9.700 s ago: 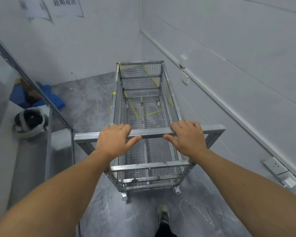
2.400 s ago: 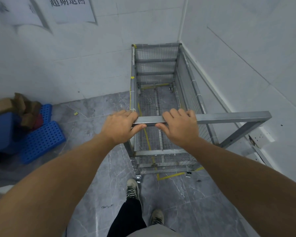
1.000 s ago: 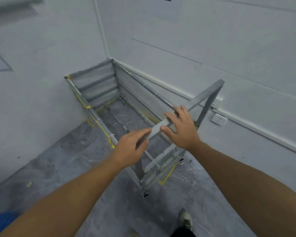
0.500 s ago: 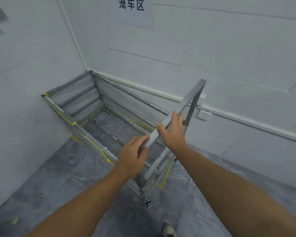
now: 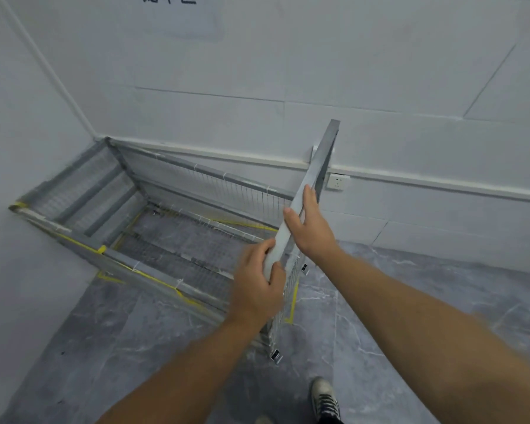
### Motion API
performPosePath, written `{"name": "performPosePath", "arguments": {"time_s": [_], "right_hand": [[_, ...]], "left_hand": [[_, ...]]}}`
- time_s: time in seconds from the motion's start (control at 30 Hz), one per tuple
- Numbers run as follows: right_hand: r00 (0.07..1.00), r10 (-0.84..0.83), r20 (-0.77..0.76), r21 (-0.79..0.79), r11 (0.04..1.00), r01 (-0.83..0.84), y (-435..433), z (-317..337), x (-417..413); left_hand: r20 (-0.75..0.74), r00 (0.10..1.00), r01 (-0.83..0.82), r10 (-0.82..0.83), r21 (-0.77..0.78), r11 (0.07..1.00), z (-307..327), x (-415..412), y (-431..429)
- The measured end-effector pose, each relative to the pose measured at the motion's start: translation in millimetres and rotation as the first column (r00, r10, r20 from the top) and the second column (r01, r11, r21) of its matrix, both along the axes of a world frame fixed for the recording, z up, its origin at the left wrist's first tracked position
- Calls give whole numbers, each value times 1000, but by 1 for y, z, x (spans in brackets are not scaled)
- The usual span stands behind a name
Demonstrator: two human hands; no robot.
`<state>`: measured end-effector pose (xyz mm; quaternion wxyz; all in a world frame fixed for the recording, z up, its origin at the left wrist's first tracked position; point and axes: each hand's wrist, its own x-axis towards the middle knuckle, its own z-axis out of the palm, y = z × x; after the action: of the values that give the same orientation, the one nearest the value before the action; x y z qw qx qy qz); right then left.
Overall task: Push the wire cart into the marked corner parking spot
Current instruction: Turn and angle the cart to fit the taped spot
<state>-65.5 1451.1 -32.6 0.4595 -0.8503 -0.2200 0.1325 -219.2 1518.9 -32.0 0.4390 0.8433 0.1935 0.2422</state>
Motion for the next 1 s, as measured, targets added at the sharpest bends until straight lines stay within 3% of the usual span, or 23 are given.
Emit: {"name": "performPosePath", "arguments": {"time_s": [0.3, 0.6, 1.0], "right_hand": [[999, -13, -44, -4, 1000, 13, 1, -3, 18], [991, -29, -131, 50, 998, 36, 2, 1, 18], [980, -56, -192, 103, 992, 77, 6, -4, 27]], "left_hand": [[-60, 994, 98, -96, 38, 994, -1, 11, 5], [-192, 923, 350, -332, 67, 934, 9, -1, 28], [-66, 968, 248, -241, 131, 960, -4, 12, 22]]}}
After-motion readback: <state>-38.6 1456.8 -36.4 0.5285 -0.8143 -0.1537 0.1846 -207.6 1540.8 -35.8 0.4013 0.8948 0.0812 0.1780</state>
